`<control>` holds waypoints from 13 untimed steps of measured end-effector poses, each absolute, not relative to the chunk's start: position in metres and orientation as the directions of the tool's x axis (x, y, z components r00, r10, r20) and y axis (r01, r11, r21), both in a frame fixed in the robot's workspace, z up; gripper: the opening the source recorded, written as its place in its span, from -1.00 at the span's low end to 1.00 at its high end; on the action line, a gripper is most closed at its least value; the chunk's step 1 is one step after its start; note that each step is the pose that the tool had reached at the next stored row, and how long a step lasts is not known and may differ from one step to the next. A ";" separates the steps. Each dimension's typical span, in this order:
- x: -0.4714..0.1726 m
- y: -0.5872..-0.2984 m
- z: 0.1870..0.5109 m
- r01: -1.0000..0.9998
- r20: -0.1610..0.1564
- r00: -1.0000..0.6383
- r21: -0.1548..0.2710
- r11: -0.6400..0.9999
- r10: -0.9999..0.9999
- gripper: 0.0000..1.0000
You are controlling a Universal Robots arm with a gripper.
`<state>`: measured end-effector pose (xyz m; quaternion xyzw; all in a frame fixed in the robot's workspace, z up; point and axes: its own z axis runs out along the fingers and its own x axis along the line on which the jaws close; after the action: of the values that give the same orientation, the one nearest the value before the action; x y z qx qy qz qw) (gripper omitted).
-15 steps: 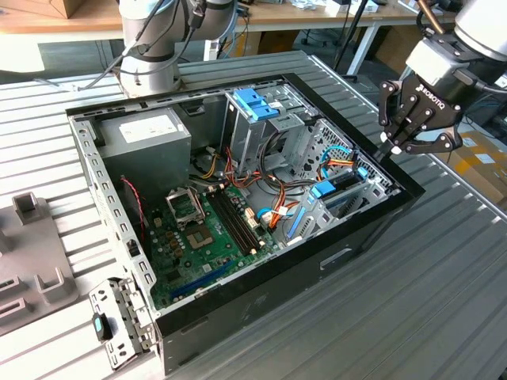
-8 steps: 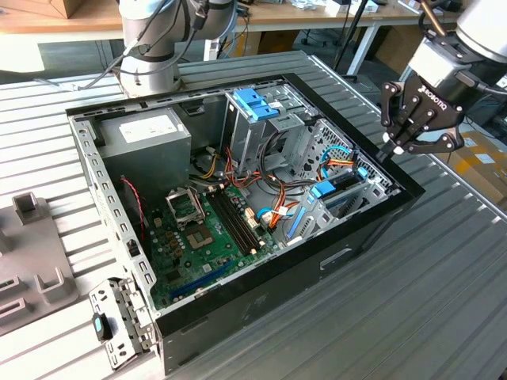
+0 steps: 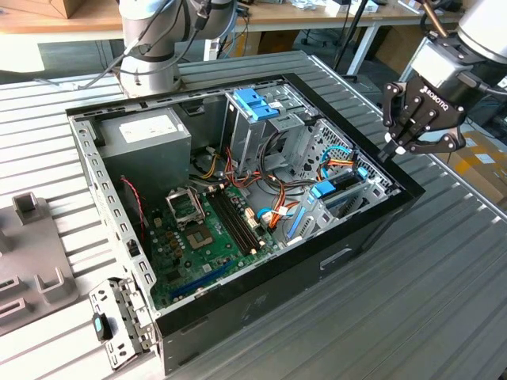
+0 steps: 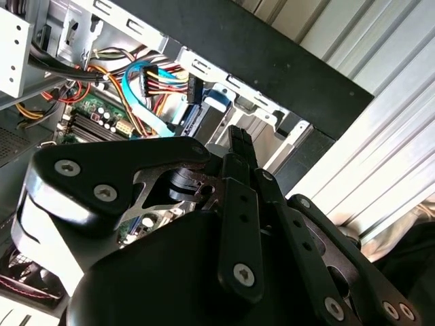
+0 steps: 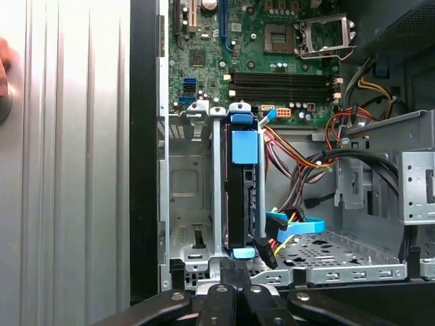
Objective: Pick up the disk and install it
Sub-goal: 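Pick up the disk, then insert the disk into the insertion slot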
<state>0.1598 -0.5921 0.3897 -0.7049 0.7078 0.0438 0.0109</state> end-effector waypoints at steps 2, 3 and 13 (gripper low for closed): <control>0.163 -0.592 0.389 -0.999 -0.077 -0.006 0.047 0.002 -0.997 -0.79; 0.166 -0.592 0.389 -0.999 -0.077 -0.006 0.047 0.002 -0.997 -0.79; 0.169 -0.591 0.389 -0.999 -0.077 -0.005 0.047 0.002 -0.997 -0.79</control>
<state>0.1686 -0.5913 0.3889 -0.7051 0.7077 0.0436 0.0106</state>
